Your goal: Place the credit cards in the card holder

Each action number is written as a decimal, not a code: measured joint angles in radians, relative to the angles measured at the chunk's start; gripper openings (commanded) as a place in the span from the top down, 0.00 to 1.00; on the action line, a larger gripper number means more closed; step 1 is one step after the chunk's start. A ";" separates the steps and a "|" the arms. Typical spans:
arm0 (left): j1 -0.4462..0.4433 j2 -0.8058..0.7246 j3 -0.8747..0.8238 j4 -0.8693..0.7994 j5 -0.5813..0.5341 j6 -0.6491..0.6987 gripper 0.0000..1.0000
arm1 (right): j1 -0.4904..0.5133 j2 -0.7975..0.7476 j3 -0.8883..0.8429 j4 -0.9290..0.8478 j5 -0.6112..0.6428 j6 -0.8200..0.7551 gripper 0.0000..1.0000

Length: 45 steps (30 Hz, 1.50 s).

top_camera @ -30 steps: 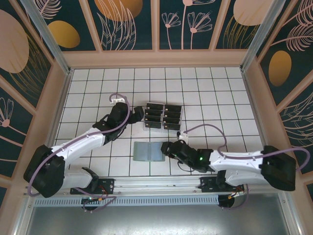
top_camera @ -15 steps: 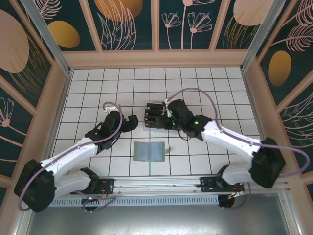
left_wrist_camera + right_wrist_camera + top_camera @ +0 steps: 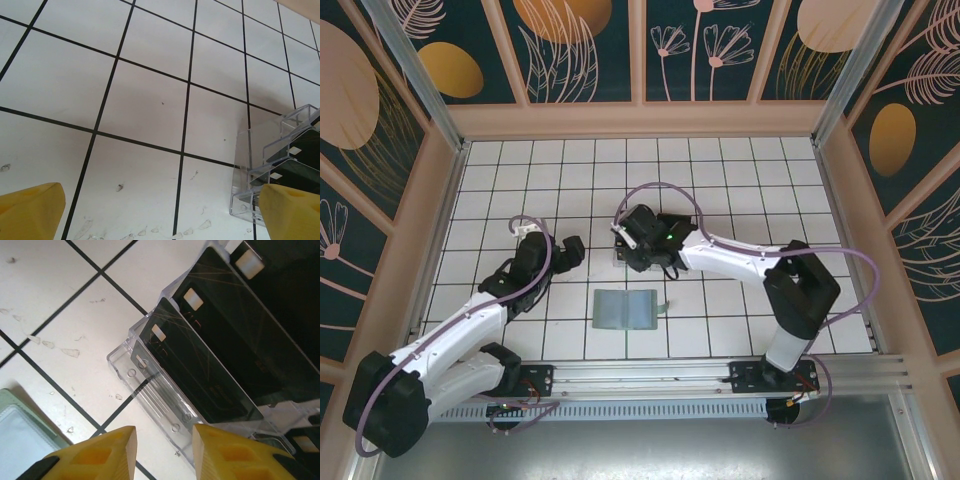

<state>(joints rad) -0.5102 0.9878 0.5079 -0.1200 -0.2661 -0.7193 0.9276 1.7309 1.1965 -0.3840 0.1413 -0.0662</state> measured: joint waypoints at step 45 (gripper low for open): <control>0.021 0.021 -0.043 0.019 0.047 -0.008 0.01 | 0.017 0.122 0.160 -0.144 0.102 -0.135 0.58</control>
<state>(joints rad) -0.4889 1.0088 0.4652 -0.1005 -0.2188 -0.7269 0.9443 1.8534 1.3563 -0.5282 0.2436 -0.2016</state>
